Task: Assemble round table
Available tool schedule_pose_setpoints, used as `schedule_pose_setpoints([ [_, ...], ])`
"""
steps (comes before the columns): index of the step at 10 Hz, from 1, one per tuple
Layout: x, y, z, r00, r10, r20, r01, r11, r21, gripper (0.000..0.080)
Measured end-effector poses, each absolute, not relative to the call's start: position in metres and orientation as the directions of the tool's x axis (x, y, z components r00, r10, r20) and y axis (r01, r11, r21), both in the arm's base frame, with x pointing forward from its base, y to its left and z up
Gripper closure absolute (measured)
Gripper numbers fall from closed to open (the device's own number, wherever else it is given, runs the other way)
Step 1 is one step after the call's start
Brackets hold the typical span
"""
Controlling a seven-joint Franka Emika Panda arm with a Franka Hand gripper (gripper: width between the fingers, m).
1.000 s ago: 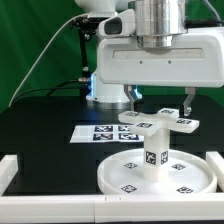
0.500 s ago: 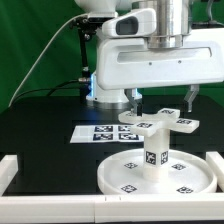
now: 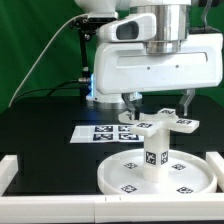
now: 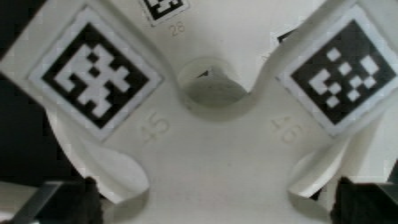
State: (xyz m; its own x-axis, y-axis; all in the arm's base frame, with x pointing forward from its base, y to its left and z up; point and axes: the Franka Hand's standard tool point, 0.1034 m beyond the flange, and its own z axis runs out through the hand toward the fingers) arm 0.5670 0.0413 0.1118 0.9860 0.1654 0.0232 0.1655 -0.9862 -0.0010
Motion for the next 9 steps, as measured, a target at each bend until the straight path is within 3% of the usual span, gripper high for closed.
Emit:
schedule_pose_setpoints([
  [6,0.5656,0.0403,0.1022,0.995,0.099,0.022,0.098,-0.995,0.009,0.015],
  [8,0.5655,0.0401,0.1022,0.998,0.055,0.022,0.055,-0.998,0.008,0.0363],
  [9,0.5654,0.0402,0.1021,1.0,0.003,0.022,0.003,-1.0,0.006,0.0363],
])
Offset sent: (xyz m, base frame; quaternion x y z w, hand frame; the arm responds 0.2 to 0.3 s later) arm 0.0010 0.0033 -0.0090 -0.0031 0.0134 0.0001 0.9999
